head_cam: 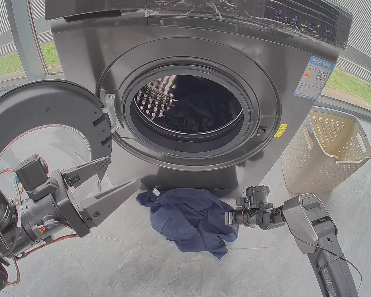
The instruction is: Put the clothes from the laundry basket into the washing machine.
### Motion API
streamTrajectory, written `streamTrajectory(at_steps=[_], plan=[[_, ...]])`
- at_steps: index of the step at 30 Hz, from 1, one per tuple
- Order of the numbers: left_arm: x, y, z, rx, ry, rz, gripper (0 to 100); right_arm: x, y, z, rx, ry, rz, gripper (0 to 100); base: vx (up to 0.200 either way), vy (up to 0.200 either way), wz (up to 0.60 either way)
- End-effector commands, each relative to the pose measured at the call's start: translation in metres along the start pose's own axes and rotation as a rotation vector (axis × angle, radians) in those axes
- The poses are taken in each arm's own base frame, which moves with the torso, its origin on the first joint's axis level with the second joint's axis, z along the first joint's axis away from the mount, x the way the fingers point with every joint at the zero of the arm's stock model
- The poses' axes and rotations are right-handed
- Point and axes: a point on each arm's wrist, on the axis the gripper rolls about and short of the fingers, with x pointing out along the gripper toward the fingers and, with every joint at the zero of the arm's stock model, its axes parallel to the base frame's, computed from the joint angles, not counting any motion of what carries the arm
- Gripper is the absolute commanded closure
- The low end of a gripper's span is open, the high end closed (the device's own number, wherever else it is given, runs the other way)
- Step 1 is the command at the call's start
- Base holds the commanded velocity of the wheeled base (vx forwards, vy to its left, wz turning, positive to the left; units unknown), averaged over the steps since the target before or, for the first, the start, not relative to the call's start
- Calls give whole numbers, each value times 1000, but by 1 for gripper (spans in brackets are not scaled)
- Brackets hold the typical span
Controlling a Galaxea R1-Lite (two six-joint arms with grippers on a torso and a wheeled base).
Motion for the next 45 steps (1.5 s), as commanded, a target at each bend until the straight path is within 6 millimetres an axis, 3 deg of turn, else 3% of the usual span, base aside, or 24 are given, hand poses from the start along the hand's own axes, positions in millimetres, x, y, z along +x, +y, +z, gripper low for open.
streamTrajectory(at_steps=[1,14,31,45], plan=[[0,0,1,0,-4,0,0,1,0,-1,34,0,18,100,0,0,0],[0,0,0,-1,-2,-1,0,4,1,-3,255,-5,121,100,0,0,0],[1,0,-1,-2,3,-2,0,4,8,10,451,-194,256,100,0,0,0],[2,1,-3,-4,14,1,0,-23,21,25,564,-176,370,100,0,0,0]])
